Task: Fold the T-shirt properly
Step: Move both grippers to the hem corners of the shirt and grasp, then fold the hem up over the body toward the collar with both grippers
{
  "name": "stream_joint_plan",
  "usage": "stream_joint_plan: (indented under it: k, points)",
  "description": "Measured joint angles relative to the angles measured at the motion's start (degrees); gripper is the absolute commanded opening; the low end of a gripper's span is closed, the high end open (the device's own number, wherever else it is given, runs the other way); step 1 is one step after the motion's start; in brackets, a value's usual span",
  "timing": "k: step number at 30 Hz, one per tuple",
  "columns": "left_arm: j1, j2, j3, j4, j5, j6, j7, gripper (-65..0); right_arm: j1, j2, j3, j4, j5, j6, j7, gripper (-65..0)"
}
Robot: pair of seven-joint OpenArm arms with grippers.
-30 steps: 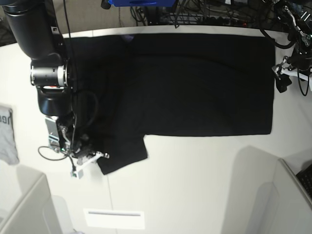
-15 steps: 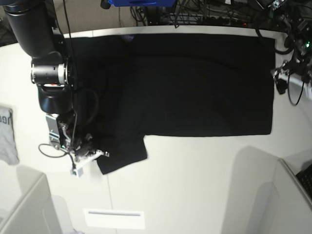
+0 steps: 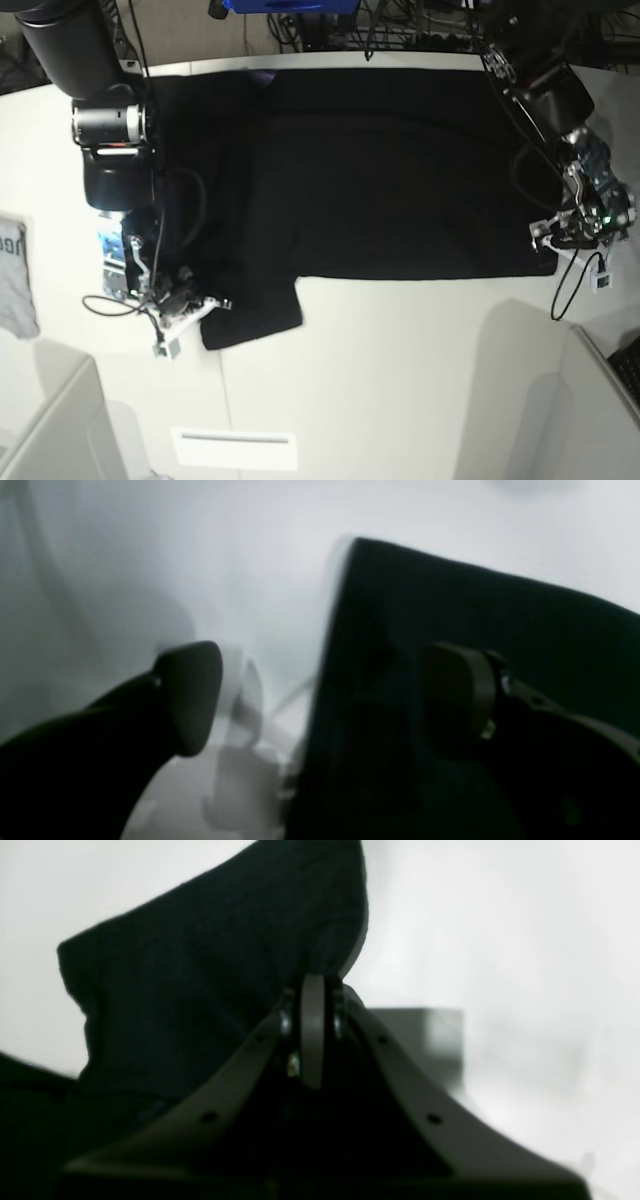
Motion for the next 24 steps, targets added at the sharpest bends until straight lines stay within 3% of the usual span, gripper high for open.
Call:
stream_joint_plan:
  k: [14,20,24]
  points:
    - [-7.21,-0.85,-0.09,-13.42,0.50,0.39,-5.18,-5.1,-0.26,0.13,0.00,0.00,0.00,-0.13,-0.22,-65.0]
    - [-8.57,-1.42,6.08,-18.64,1.05,0.61,-12.59,-5.1,-0.26,0.09,0.00,0.00,-0.04,-0.13,-0.15,-65.0]
    - [-9.38,-1.40,6.12,-20.59,0.96,0.66,-14.43,-5.4,-0.26,0.09,0.00,0.00,0.04,-0.13,-0.22,-65.0]
